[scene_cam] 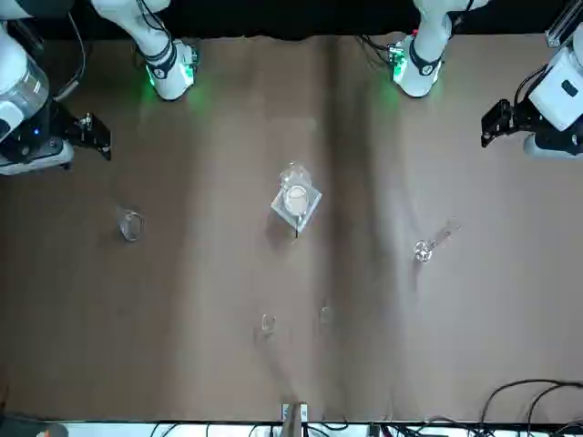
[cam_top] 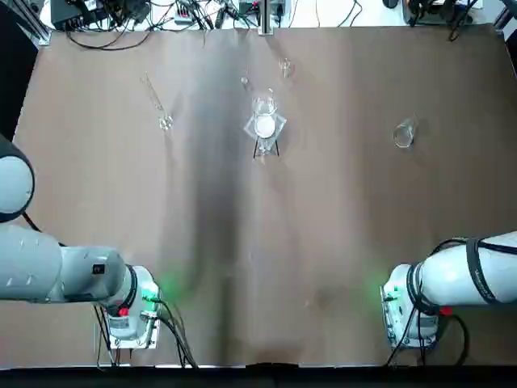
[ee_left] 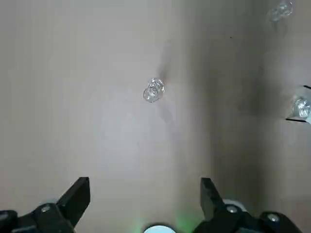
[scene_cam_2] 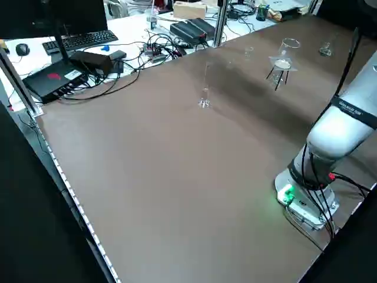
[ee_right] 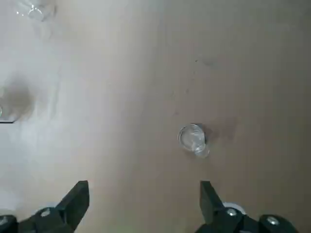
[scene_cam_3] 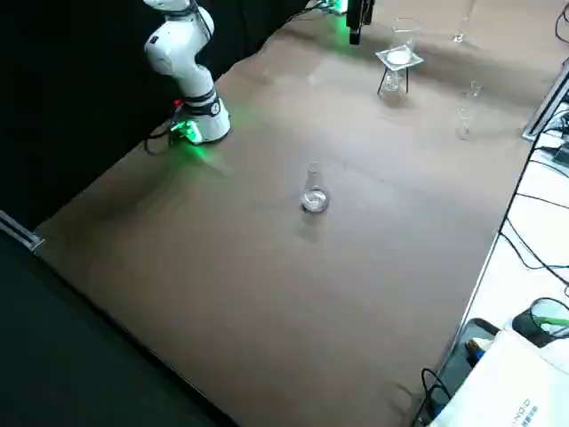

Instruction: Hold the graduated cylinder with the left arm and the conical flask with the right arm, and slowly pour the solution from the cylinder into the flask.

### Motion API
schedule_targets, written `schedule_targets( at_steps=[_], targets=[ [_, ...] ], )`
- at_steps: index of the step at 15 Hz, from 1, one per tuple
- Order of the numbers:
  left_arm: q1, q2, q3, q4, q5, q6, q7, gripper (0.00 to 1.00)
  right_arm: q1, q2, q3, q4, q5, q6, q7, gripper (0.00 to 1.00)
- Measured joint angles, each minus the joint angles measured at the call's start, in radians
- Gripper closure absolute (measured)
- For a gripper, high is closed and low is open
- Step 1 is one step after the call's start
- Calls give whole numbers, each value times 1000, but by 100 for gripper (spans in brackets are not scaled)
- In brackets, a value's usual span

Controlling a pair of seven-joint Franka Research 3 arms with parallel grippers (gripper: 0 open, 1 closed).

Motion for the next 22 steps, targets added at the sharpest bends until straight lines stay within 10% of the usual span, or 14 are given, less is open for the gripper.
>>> schedule_targets(
  at_steps=[9,22],
  targets=[
    [13,18,5,-1,7,0,60,0,-34,0,-1,0,0,6,0,0],
    [277,117,10,-2,-98,40,1175,0,-33,2,11,1,3,14,1,0]
  ],
)
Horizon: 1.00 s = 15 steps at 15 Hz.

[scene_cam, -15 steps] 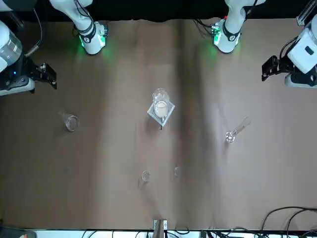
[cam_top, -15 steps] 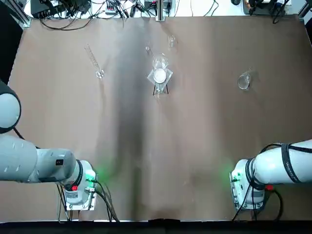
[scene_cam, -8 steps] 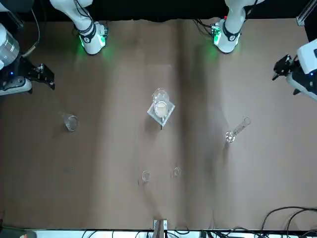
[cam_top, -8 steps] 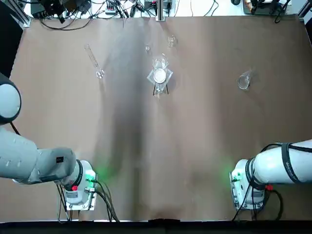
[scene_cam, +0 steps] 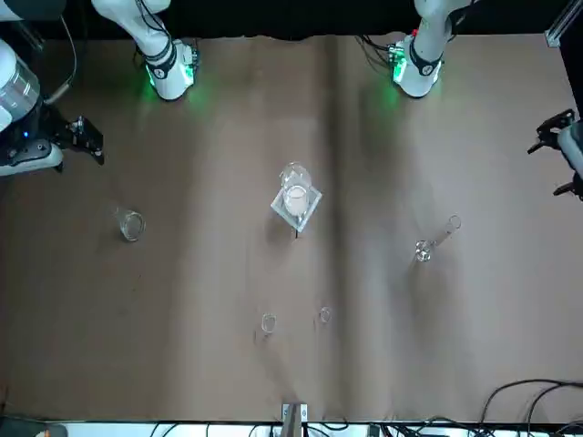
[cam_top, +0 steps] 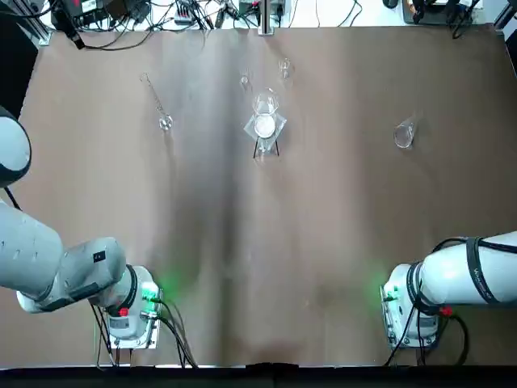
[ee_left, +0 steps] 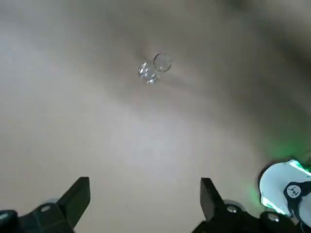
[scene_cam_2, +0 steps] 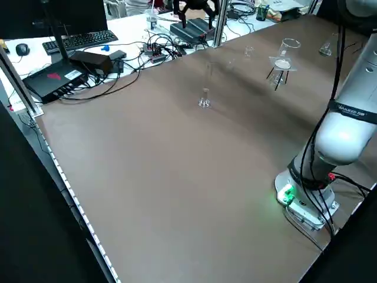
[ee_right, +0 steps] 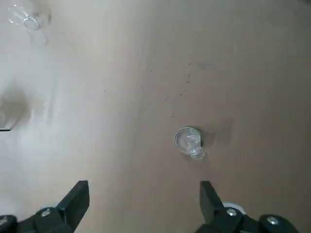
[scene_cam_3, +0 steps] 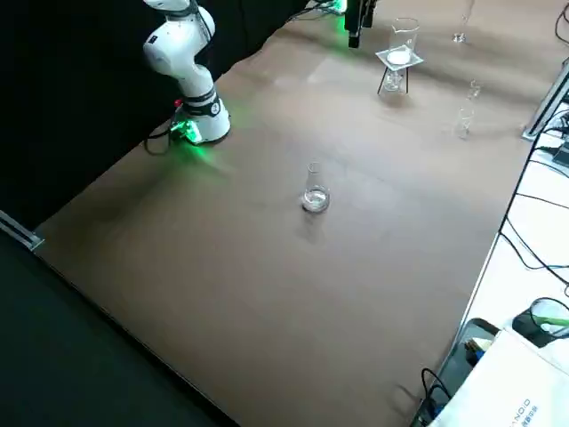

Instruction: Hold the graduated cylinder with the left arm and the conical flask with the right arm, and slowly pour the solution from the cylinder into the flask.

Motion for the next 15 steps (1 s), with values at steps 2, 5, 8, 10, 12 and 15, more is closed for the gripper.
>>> schedule_targets(
  at_steps=[2,5,8,10,12,15],
  targets=[
    [68,25,1,-2,-82,0,133,0,0,2,0,0,0,0,0,0],
    [136,106,1,0,-201,7,342,0,0,4,0,-1,0,-2,0,0],
    [173,184,0,8,-349,13,558,0,0,5,0,-5,0,-8,0,0],
    [200,228,0,8,-435,11,694,0,0,11,0,-12,0,-13,0,0],
    [236,283,-1,5,-503,2,807,0,0,24,0,-15,0,-35,-1,0],
    [273,404,-1,1,-610,-20,950,0,-3,36,-2,-16,0,-94,-1,0]
  ],
)
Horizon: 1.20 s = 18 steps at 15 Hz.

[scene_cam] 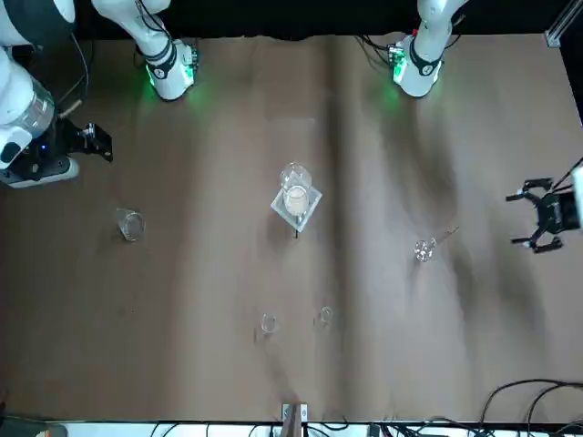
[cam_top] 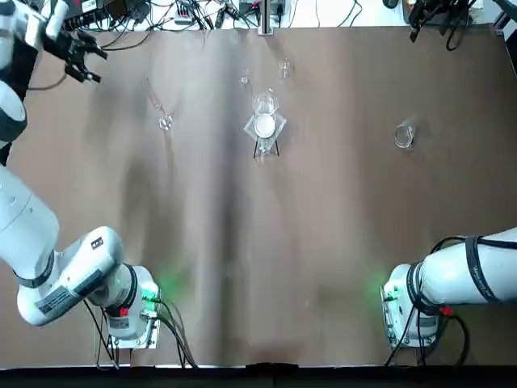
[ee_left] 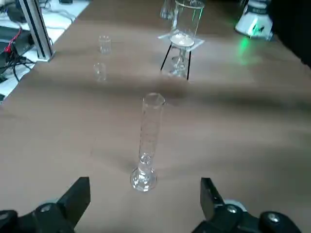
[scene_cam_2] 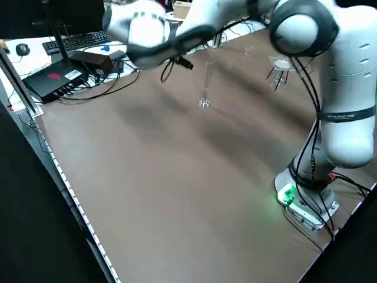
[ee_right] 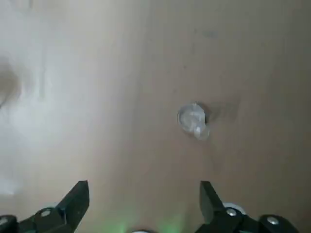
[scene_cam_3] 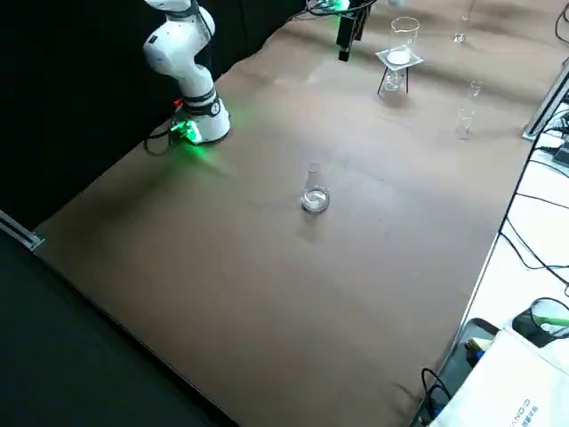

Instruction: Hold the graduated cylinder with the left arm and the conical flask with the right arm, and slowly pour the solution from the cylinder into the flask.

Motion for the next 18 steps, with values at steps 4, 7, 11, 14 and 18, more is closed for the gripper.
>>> schedule_targets(
  at_steps=[4,7,11,14,18],
  targets=[
    [1,165,-4,2,-130,0,35,0,-2,0,-2,0,0,-56,-2,0],
    [-1,259,-9,5,-176,0,97,0,1,7,2,0,0,-55,-11,0],
    [1,383,-10,10,-222,0,275,0,2,71,2,-1,0,3,-104,0],
    [2,397,-10,16,-225,-17,279,0,-1,109,1,-1,0,60,-209,0],
    [-6,396,-14,17,-225,-129,280,0,-48,142,-4,-1,54,101,-428,0]
  ],
)
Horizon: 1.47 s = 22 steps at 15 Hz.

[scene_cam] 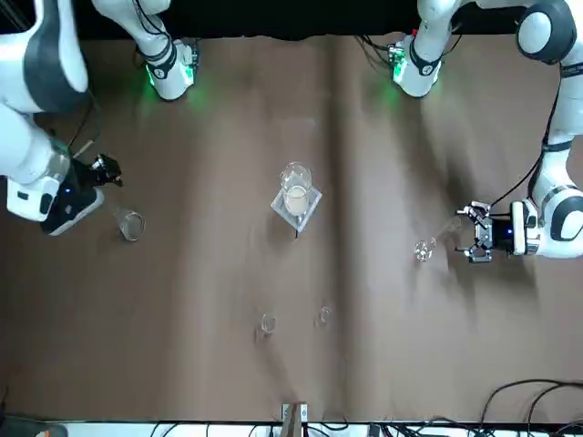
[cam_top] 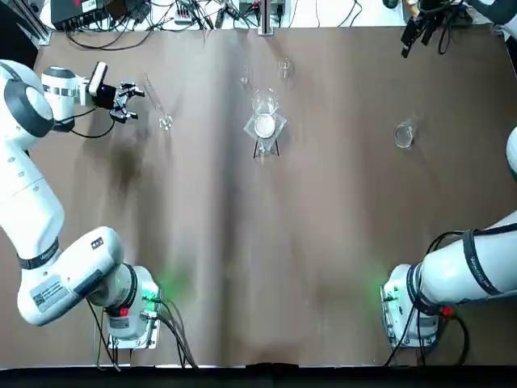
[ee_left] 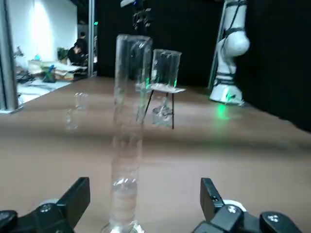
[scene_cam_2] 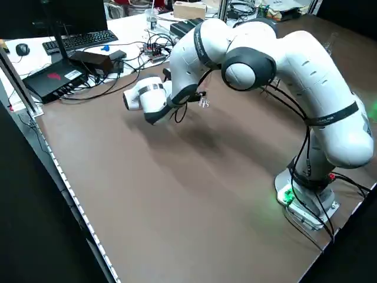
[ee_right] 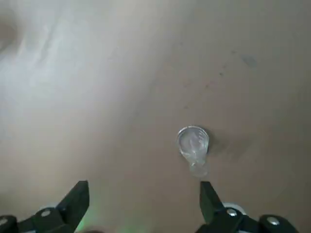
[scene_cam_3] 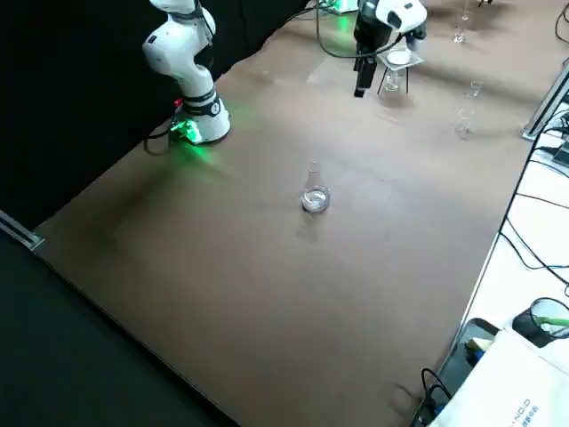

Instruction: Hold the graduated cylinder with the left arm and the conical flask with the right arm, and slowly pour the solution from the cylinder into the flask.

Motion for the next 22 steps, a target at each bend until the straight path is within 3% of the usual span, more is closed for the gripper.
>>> schedule_targets(
  at_steps=[7,12,17,20,22],
  targets=[
    [-54,0,-26,-16,0,-28,34,0,-134,30,-6,0,163,0,-407,0],
    [-77,0,-26,-16,-10,-25,34,0,-236,99,-7,0,184,1,-688,0],
    [-80,0,-26,-15,-10,-24,35,3,-390,194,-8,-1,306,-8,-1010,0],
    [-80,0,-26,-12,-10,-22,41,33,-429,245,-8,-1,342,-11,-1106,0],
    [-80,0,-26,-12,-11,-22,63,38,-444,274,-7,-2,386,-11,-1175,0]
  ],
)
